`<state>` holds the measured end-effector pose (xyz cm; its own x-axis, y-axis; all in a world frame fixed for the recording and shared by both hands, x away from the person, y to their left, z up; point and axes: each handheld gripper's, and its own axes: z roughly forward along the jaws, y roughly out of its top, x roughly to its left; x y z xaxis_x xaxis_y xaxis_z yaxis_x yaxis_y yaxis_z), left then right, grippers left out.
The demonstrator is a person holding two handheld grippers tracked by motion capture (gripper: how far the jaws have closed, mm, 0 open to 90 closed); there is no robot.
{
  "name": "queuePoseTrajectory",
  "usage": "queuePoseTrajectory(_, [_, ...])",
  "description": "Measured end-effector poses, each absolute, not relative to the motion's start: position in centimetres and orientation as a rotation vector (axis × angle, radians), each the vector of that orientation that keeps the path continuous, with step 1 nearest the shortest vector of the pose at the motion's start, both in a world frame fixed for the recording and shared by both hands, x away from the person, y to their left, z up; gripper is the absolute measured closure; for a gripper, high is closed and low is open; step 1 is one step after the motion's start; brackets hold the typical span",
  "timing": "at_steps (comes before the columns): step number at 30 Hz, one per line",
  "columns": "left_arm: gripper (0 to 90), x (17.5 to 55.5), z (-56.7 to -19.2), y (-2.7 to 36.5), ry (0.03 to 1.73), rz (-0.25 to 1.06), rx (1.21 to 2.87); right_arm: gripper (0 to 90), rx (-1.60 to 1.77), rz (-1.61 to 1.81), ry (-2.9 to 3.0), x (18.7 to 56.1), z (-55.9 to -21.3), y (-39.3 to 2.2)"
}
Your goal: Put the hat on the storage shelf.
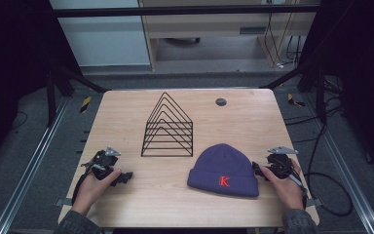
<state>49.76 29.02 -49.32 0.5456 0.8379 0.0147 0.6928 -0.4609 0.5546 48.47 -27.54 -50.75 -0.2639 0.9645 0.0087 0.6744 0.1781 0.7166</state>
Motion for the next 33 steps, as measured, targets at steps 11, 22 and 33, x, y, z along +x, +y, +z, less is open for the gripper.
queuePoseTrajectory(11, [0.0, 49.8, -49.3, 29.0, 1.231, 0.39, 2.308, 11.0, 1.573, 0.814, 1.995, 48.6, -50.6, -27.9])
queuePoseTrajectory(22, [0.0, 49.7, -49.3, 29.0, 1.227, 0.393, 2.303, 21.4, 1.497, 0.834, 2.059, 49.5, -48.1, -26.5])
queuePoseTrajectory(33, [0.0, 49.7, -49.3, 29.0, 1.232, 0.393, 2.303, 33.7, 1.386, 0.853, 2.267, 53.6, -45.3, -22.8])
